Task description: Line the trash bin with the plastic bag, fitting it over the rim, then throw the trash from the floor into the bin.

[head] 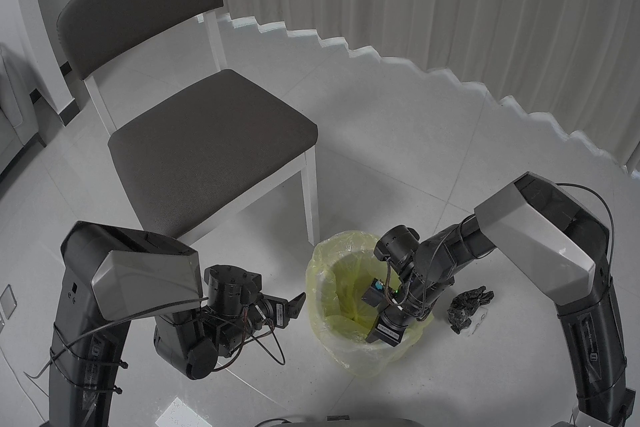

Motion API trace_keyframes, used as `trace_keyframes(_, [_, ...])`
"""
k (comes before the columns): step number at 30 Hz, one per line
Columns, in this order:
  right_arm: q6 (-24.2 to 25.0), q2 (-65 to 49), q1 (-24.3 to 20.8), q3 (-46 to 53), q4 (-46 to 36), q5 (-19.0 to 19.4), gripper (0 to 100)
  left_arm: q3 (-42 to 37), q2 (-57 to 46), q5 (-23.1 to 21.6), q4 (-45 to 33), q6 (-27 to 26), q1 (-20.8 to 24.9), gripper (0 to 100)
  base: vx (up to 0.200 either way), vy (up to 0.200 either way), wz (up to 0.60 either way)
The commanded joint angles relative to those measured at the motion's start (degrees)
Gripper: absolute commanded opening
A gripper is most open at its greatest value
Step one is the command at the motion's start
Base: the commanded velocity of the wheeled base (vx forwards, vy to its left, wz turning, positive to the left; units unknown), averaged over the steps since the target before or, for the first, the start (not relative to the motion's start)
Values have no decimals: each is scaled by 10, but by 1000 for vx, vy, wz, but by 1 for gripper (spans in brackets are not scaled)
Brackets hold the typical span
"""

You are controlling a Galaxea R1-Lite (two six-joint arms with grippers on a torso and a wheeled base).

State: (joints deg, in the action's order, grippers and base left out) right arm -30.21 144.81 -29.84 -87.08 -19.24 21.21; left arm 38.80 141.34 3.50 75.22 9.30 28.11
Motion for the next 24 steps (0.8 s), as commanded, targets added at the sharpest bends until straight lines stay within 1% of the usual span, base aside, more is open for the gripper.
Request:
trace_keyframes(1, [-1, -20, -26, 25, 15, -10, 0, -4, 0, 0, 7, 0, 0, 100, 0, 0, 0])
trace_keyframes(6, [-4, -23, -42, 57, 68, -61, 0, -9, 3, 0, 10, 0, -1, 100, 0, 0, 0])
trace_keyframes(12, [-6, -23, -46, 80, 107, -86, 0, -7, 9, 0, 16, 0, 0, 100, 0, 0, 0])
trace_keyframes(17, [-13, -28, -51, 90, 112, -88, 0, -7, 7, 0, 17, -1, 0, 100, 0, 0, 0])
trace_keyframes(18, [-15, -29, -51, 93, 112, -88, 100, -7, 7, 0, 16, 0, 1, 100, 0, 0, 0])
trace_keyframes(21, [-17, -37, -66, 117, 124, -88, 100, -7, 7, 0, 17, -1, 1, 100, 0, 0, 0])
trace_keyframes(24, [-17, -43, -70, 132, 142, -87, 100, -6, 7, 0, 16, -1, 3, 100, 0, 0, 0])
